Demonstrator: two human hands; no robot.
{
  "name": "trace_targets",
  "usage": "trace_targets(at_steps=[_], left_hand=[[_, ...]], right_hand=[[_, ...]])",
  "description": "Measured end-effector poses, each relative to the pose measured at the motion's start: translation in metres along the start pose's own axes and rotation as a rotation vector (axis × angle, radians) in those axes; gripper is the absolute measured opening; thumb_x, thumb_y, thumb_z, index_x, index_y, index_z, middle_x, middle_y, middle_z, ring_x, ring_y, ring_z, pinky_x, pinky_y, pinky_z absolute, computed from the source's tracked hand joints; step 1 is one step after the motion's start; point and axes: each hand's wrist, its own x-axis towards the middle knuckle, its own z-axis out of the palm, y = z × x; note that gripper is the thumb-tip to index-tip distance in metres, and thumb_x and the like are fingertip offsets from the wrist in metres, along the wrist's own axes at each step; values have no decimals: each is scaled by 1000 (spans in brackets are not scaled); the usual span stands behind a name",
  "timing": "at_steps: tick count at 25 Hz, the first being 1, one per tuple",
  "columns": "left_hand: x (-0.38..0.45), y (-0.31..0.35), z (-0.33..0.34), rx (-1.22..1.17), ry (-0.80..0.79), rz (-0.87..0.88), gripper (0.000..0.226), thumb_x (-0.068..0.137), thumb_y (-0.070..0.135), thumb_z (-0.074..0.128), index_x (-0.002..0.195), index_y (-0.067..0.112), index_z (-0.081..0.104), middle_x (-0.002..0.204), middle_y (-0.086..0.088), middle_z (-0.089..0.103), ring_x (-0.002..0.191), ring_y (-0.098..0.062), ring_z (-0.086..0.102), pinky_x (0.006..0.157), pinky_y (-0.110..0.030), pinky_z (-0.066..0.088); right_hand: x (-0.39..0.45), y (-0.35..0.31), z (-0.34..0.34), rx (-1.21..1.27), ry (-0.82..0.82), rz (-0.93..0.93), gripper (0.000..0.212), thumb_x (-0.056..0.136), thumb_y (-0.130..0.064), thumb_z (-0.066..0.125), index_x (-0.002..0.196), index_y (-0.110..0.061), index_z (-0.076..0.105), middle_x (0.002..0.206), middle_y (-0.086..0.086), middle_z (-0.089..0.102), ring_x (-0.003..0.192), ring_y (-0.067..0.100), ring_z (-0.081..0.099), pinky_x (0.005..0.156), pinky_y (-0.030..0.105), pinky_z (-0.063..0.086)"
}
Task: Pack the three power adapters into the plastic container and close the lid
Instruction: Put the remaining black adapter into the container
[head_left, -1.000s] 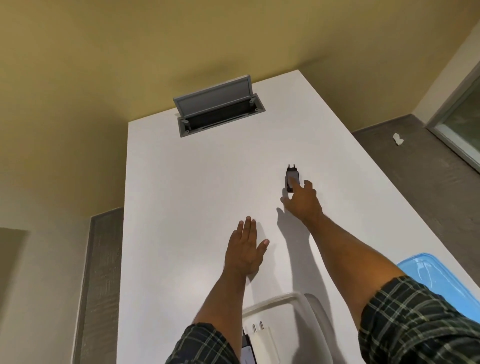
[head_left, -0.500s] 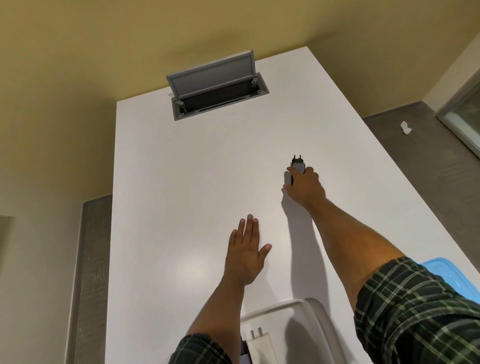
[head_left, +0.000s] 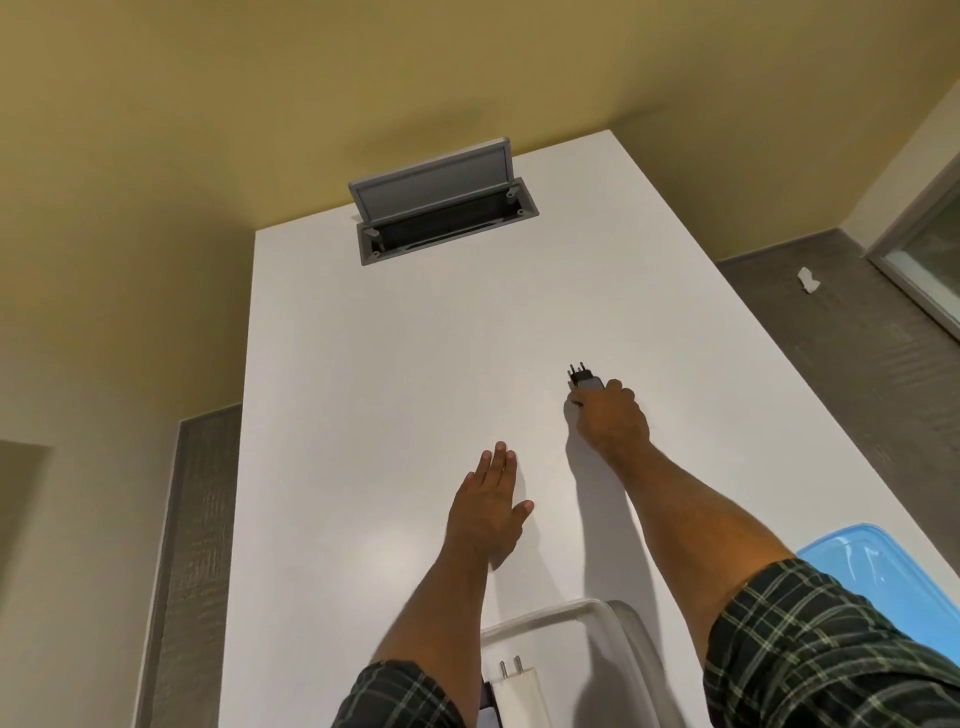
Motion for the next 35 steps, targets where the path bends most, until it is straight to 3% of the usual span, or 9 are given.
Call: trace_targets(at_steps=[3,5,10,16,22,25,29,32,35], left_hand=[[-5,8,-18,-43,-106,-56,70,108,46,32,164,16,5,172,3,-9,160,-18,-2,129,-41,17],[-17,15,-25,-32,-122,-50,69,106,49,35,164,15,15,173,2,1,160,-19,8,127,-43,20],[-66,27,-19,88,-58,50,71,103,58,35,161,18,27,172,0,16,157,-22,22,123,-43,26],[-125,35,-19,169,35,144,105,81,89,38,155,15,36,168,-4,28,153,-24,31,119,-45,32],[-178,33,-7,196,153,239,131,48,105,43,141,13,44,144,-2,53,129,-26,52,104,-44,45],[-199,30,1,190,166,243,138,42,103,53,145,12,40,145,0,51,131,-24,50,106,-41,44],[-218,29,6,202,118,203,144,40,97,65,152,12,32,154,-2,43,140,-26,43,113,-42,39],[-227,30,8,236,69,171,158,42,90,74,163,11,9,169,-4,19,154,-25,25,123,-43,26],[-230,33,11,278,62,155,161,43,82,81,163,11,2,171,-5,10,156,-24,19,124,-43,25]], right_hand=[[-24,2,0,32,-59,5,51,102,-25,37,150,-44,34,126,17,48,117,39,47,94,44,45],[-44,2,-3,83,-21,25,51,104,-34,36,154,-39,25,125,18,51,116,40,51,93,44,46],[-92,6,-23,159,-27,16,39,95,-34,51,126,-11,49,114,15,59,103,38,60,84,41,50],[-153,5,-52,236,-8,-89,47,69,-32,71,107,-16,48,90,3,64,79,27,63,66,35,52],[-204,5,-51,158,-51,-287,51,60,-41,67,105,-28,46,83,-9,66,72,17,64,59,31,50],[-229,11,-44,127,-92,-418,46,62,-41,66,103,-32,46,78,-13,67,70,14,65,63,33,54],[-258,20,-37,33,-153,-583,44,63,-41,68,103,-35,50,66,-23,58,62,0,58,57,23,43],[-273,25,-29,-69,-201,-655,45,63,-41,66,105,-30,53,71,-18,60,64,9,57,58,26,45],[-284,28,-18,-162,-243,-670,41,65,-40,64,102,-25,55,82,-9,65,70,18,60,62,31,50]])
